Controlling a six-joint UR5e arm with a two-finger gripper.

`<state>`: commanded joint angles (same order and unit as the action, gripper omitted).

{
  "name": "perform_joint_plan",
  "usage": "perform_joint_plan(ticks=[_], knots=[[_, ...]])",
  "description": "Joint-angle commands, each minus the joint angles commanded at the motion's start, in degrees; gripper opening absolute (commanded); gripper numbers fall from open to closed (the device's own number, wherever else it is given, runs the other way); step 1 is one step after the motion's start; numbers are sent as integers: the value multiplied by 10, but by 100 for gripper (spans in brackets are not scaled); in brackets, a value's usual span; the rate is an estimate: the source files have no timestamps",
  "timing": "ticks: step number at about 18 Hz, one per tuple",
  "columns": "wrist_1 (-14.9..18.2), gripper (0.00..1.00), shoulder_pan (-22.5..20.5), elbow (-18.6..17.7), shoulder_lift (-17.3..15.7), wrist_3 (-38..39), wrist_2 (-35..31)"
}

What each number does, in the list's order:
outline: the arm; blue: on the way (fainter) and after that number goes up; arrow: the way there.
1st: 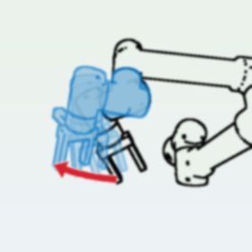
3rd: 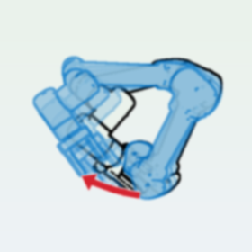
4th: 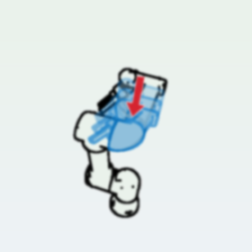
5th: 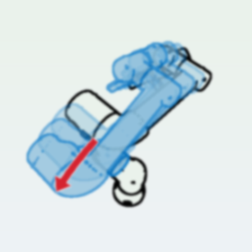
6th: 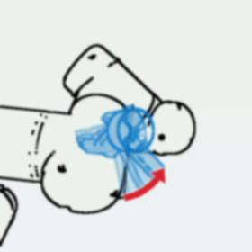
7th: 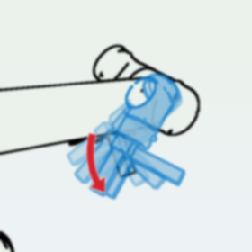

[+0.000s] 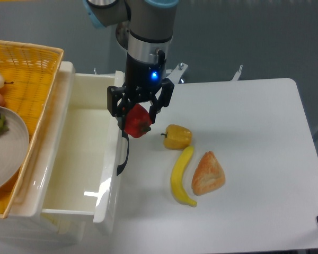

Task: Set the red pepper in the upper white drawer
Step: 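Carry the red pepper toward the open white drawer, then move the held red pepper over the drawer interior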

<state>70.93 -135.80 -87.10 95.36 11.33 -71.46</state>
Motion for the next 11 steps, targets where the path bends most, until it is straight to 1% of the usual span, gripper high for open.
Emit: perform_joint_plan(ticks=[5,7,11], knots=[[19,44,15,-3,2,9,1],[21,44,16,-3,-1,8,13],[24,44,16,-3,-3,9,16]])
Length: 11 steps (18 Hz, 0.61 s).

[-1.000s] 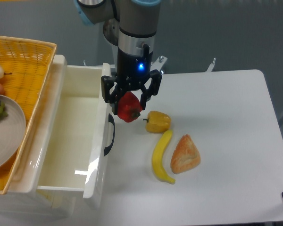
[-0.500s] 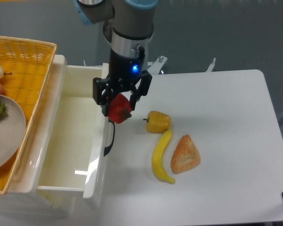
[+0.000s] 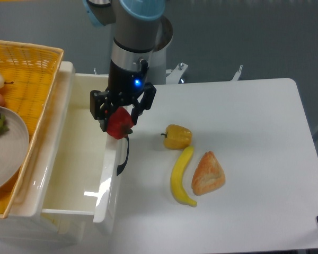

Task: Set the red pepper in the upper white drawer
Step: 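Move the held red pepper over the drawer interior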

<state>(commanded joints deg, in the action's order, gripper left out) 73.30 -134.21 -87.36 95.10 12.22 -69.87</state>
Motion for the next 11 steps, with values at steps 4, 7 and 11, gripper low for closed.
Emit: perform_joint_plan(ticks=[4,7,11], knots=[[6,44,1,0,-2,0,7],[9,44,6,0,1,0,9],[9,44,17,0,3,-2,20]])
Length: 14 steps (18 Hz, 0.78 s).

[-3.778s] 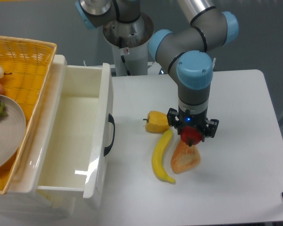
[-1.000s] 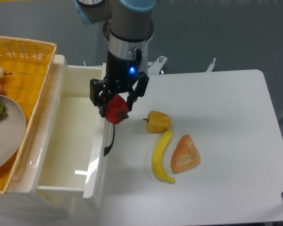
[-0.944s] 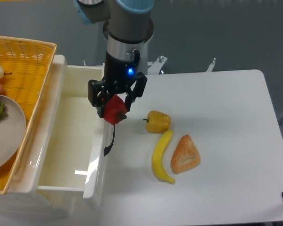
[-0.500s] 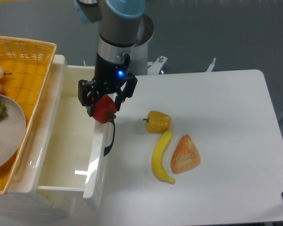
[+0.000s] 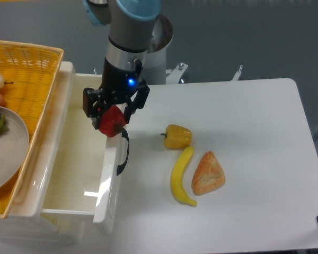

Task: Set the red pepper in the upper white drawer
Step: 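Move the held red pepper over the drawer interior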

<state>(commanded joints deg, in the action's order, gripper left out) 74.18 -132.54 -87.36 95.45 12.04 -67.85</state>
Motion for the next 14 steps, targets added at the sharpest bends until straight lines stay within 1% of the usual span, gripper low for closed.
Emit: perform_joint_plan(ticks=[7,14], knots=[[-1,44,8,-3,3,0,0],[-4,44,12,-3,13,-2,0]])
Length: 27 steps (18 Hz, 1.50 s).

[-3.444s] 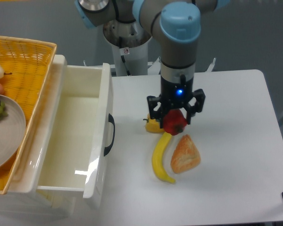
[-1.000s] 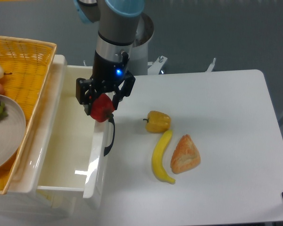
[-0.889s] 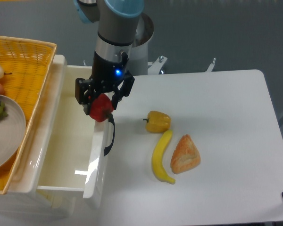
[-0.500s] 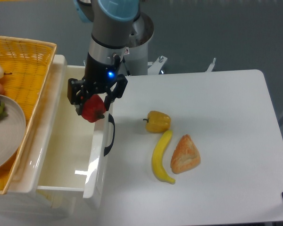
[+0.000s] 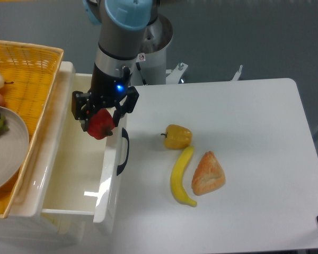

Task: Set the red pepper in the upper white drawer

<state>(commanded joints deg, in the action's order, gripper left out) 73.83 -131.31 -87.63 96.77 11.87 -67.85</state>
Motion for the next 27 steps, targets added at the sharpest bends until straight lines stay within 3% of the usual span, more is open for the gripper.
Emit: perform_joint_plan(ticks=[27], knots=[[-4,49,23,1,13,-4,-4]])
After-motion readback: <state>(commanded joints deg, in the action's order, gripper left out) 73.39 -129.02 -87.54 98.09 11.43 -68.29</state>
